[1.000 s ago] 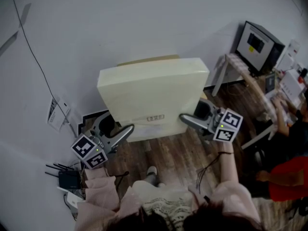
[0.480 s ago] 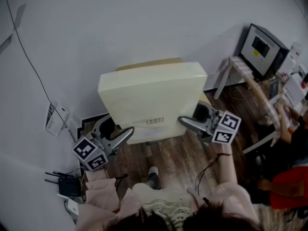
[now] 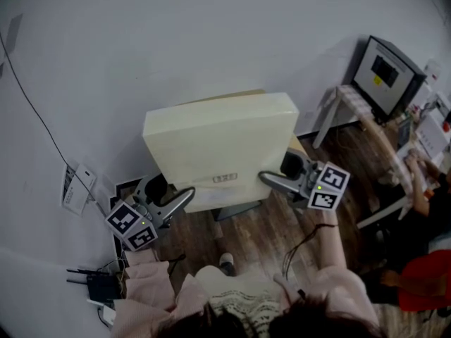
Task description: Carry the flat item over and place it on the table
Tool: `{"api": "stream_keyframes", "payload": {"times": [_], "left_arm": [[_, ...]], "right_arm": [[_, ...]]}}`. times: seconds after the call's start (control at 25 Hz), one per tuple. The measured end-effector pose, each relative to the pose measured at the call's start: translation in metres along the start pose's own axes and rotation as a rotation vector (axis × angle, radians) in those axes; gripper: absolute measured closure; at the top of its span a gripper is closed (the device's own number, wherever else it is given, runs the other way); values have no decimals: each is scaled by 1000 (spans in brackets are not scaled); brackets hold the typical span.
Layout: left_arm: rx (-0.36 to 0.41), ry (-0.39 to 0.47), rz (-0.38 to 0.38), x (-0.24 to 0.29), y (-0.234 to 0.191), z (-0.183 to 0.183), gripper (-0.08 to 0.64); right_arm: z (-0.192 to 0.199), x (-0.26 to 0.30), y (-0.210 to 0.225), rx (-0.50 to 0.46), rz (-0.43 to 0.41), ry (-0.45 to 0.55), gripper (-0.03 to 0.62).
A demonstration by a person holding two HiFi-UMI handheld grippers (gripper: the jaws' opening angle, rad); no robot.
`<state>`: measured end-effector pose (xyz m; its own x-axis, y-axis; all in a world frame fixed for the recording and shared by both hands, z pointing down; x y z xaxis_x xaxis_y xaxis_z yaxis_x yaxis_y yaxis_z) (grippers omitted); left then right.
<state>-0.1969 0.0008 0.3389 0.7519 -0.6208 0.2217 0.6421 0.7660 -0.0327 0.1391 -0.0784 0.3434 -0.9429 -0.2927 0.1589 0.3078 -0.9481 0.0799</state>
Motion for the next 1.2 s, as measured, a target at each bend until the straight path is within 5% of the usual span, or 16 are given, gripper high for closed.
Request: {"api": "stream_keyframes", "payload": {"times": [1.2], "left_arm": [[17, -55, 32, 56, -97, 4, 255]], "right_arm": [[11, 50, 87, 17, 31, -47, 275]]}}
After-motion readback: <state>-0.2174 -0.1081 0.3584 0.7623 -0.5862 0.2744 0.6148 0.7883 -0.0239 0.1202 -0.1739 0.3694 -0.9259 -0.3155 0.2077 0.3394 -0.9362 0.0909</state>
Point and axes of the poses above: the fingertips, and each gripper's own axes: x forward along the fingers, y to its right, z out of its underside, the point moved 9 cm from there along -x, backward along the fingers, and after that the axes turned 13 degrees about -y, right-handed, at the moved point
